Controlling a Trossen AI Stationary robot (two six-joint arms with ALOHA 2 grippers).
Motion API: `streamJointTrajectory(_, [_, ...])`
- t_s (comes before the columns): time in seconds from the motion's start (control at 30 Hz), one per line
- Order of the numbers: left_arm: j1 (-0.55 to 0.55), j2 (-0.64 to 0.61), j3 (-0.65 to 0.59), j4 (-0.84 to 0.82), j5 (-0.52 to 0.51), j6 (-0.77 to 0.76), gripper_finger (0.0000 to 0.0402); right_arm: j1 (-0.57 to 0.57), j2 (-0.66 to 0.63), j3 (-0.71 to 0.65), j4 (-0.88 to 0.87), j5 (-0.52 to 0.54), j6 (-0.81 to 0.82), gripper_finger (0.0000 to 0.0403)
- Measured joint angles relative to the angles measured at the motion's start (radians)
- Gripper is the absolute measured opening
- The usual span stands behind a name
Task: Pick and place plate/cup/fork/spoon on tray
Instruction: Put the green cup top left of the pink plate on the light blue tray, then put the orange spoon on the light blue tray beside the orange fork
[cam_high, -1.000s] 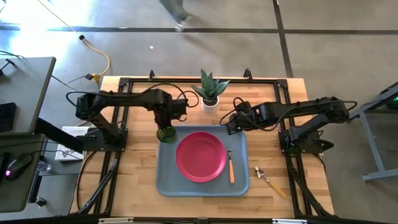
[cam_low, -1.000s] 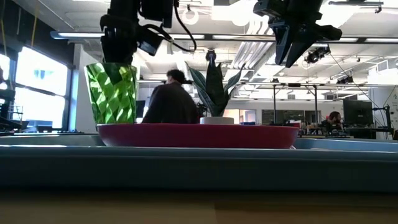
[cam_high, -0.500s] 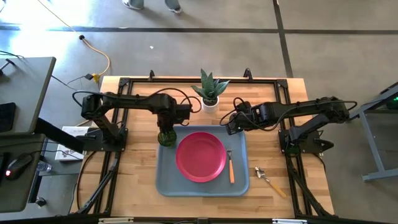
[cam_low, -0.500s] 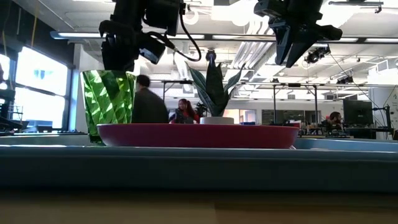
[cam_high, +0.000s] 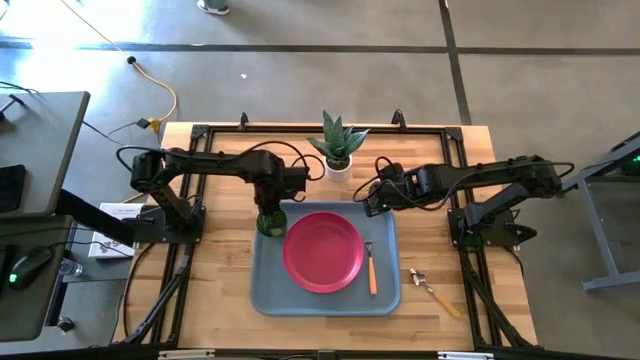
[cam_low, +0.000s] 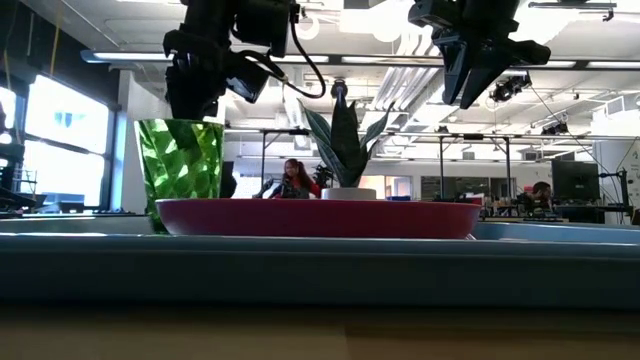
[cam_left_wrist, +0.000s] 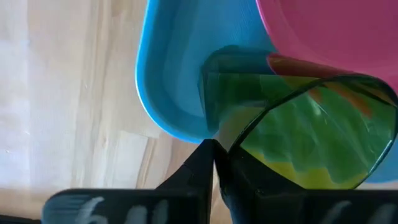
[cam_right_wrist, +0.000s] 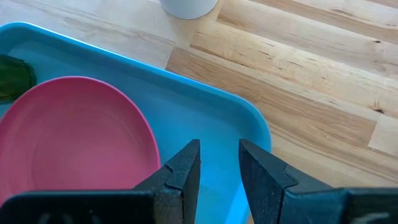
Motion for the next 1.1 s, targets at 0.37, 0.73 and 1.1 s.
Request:
streamJointTrajectory(0.37, [0.001,0.0,0.0,0.003,0.0,0.0,0.0025,0.0,0.0,0.0,0.0,-0.008,0.0,0.0099])
streamJointTrajectory(0.73, [-0.001,0.032,0.0,0.002,0.003,0.001,0.0052,0.0,0.0,0.0,0.0,-0.02,0.0,0.0099])
streamJointTrajectory(1.1, [0.006,0.015,0.0,0.001,0.003,0.002,0.0058,0.0,0.0,0.0,0.0,-0.021,0.0,0.0099])
